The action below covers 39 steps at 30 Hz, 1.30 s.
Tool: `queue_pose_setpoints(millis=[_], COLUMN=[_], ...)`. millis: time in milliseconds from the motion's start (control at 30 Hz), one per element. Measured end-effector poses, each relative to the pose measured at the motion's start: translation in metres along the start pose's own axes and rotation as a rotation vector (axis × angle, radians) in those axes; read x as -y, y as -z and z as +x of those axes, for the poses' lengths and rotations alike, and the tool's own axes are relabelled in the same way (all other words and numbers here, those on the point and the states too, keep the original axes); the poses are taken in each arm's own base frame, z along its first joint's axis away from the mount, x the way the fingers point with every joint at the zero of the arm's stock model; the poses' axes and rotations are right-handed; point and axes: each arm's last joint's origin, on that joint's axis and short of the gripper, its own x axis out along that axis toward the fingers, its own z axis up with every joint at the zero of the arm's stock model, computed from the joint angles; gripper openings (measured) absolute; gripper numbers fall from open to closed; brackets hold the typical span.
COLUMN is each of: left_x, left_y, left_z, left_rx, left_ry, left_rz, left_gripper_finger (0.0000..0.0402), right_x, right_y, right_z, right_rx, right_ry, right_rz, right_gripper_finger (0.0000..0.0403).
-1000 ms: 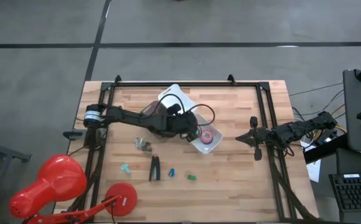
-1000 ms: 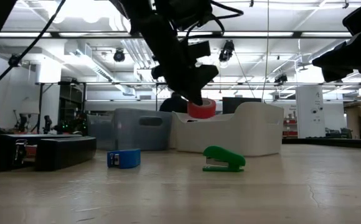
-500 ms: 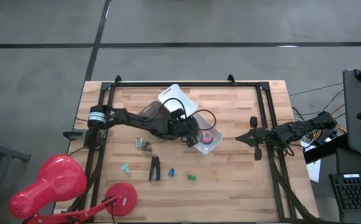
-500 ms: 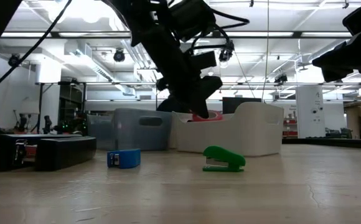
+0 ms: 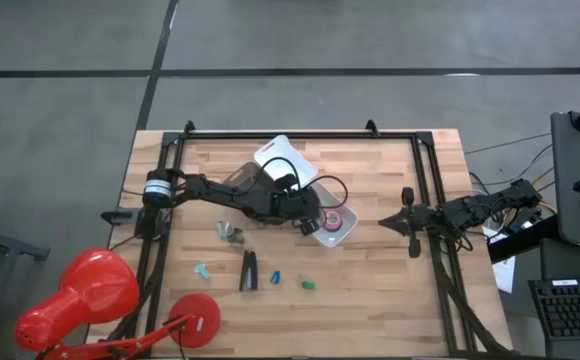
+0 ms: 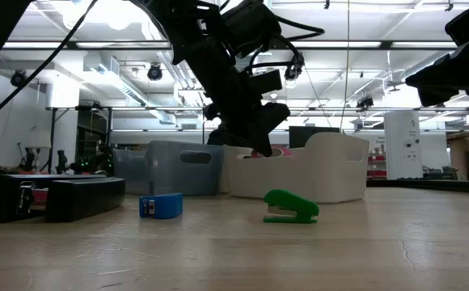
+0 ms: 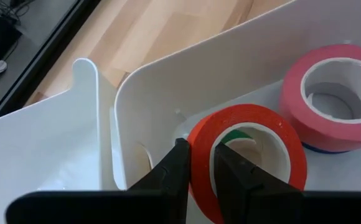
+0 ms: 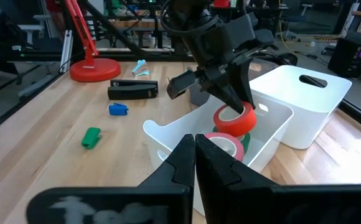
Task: Pick and place Stapler, Stapler remover, tape
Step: Put the orange tape into the bottom white bin, then put the green stapler into the black bin
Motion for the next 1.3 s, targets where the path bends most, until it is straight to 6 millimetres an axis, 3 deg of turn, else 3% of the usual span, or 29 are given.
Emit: queue_pose_setpoints(millis=[600, 833, 1100, 1300], left_x=[0.000, 0.000, 0.013, 0.035], left_y=[-0.001, -0.004, -0.011, -0.001], left_z=[0.000, -0.003, -0.038, -0.085], left_rx=[0.005, 0.019, 0.061, 0.037], left_ry=[-0.002, 0.000, 0.055, 0.099], left_rz=[-0.022, -0.047, -0.016, 0.028], left_gripper_finger=[0.0114, 0.0152, 0.0150, 0.0120], right_x=[0.000, 0.000, 0.000, 0.000], right_y=[0.000, 0.000, 0.000, 0.000], right_z=[0.000, 0.000, 0.000, 0.000], right_rx=[0.000, 0.000, -0.001, 0.000], right_ry=[0.000, 0.000, 0.000, 0.000], right_rz=[0.000, 0.000, 0.000, 0.000], right_gripper_finger=[0.0008, 0.0008, 0.0008, 0.0008])
